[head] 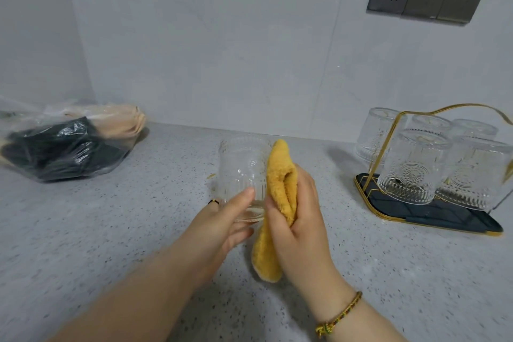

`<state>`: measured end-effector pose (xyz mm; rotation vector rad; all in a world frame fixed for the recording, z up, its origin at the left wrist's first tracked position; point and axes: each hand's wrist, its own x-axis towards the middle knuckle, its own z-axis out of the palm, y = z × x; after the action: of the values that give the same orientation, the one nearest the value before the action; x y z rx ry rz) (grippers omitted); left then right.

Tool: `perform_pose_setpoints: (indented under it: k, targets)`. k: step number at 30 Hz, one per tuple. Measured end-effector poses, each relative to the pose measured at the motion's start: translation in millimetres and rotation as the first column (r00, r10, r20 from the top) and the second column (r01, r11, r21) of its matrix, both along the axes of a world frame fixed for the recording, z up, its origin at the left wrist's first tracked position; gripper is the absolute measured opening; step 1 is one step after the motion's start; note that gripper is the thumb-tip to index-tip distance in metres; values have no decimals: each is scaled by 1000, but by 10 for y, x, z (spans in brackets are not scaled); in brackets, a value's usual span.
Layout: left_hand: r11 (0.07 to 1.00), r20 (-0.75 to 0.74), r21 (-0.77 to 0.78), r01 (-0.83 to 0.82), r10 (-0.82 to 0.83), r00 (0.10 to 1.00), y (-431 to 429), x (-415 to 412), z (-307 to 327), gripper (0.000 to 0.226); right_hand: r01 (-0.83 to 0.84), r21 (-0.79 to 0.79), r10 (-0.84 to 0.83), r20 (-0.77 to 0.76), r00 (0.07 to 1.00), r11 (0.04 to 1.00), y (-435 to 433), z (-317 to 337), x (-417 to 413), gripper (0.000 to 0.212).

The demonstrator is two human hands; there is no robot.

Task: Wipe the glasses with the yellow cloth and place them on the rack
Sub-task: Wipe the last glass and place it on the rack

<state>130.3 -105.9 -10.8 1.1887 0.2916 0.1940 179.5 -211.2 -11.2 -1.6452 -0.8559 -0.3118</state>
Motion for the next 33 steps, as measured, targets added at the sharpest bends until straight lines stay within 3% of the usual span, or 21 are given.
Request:
perform_pose_setpoints:
  k: [4,7,11,13,17,20,22,24,26,29,33]
  targets:
    - [999,7,42,-5,5,1000,52,14,-32,55,-29,-2,29,22,999,1000,1,1,29,47]
    - [997,25,71,28,-30,999,86,22,-34,71,-21,18,21,3,1000,1000,-35,42,67,42]
    - [997,101,37,69,-72,992,41,6,-25,64,-38,57,50,-230,972,998,-107,103,145,15]
    - [999,115,-7,41,-39,993,62,27,-18,64,-70,17,72,-278,958,997,-106,91,151,15]
    - [997,96,-43,-71,75,993,218,51,9,61,-103,-97,91,-122,988,990,-35,18,21,4]
    - [999,144,54,-4,-4,990,222,11,28,66,-66,-81,69,41,997,995,-25,22,-8,36]
    - [982,166,170,87,-116,979,150,-29,41,61,-30,-11,31,65,997,999,-67,84,21,38]
    - [960,170,223,169,-209,963,66,-59,49,59,3,90,-1,-24,1000,996,-129,150,65,20]
    - [952,167,239,190,-233,958,34,-71,52,63,-27,147,59,-212,975,989,-167,189,113,9]
    - [978,194,186,98,-134,972,75,-51,76,60,-94,71,112,-331,937,993,-152,149,123,14]
    - [991,171,121,-60,38,985,186,-26,89,58,-40,-30,36,-119,992,999,-66,49,21,24]
